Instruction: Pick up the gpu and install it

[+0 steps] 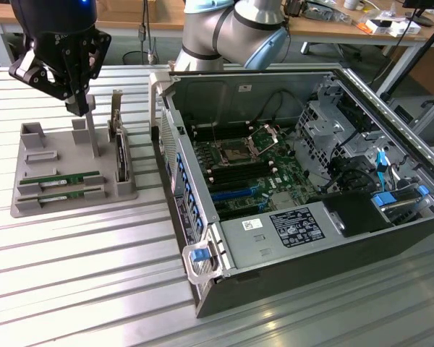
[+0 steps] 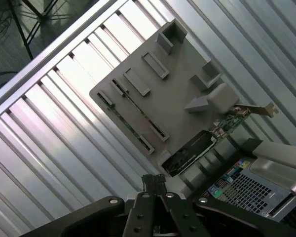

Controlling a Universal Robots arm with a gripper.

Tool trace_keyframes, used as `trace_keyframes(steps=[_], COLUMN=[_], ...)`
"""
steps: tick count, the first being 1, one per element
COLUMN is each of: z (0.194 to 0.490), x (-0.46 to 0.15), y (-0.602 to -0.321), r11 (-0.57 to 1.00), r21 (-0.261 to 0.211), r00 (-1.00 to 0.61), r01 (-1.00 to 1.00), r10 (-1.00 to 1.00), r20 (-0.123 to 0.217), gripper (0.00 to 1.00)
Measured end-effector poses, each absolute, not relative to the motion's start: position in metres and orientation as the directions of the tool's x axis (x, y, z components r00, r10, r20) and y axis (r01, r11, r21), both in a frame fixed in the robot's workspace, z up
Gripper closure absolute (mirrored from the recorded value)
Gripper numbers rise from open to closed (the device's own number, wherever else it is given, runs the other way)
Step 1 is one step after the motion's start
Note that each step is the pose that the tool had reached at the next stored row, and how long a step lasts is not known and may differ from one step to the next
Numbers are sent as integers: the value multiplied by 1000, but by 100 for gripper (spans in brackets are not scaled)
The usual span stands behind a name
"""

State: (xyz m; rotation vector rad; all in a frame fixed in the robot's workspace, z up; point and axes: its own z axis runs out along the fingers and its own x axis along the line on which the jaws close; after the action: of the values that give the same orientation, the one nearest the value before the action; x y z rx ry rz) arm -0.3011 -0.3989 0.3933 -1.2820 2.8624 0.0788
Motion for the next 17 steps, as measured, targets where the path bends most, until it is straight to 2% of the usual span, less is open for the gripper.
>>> trace_keyframes(steps=[17], z=[393], x=[-301], y=[-399], r11=[559], r21=[44], r00=[-560], r01=[-828], r10=[-828], r20=[-24], gripper=[90])
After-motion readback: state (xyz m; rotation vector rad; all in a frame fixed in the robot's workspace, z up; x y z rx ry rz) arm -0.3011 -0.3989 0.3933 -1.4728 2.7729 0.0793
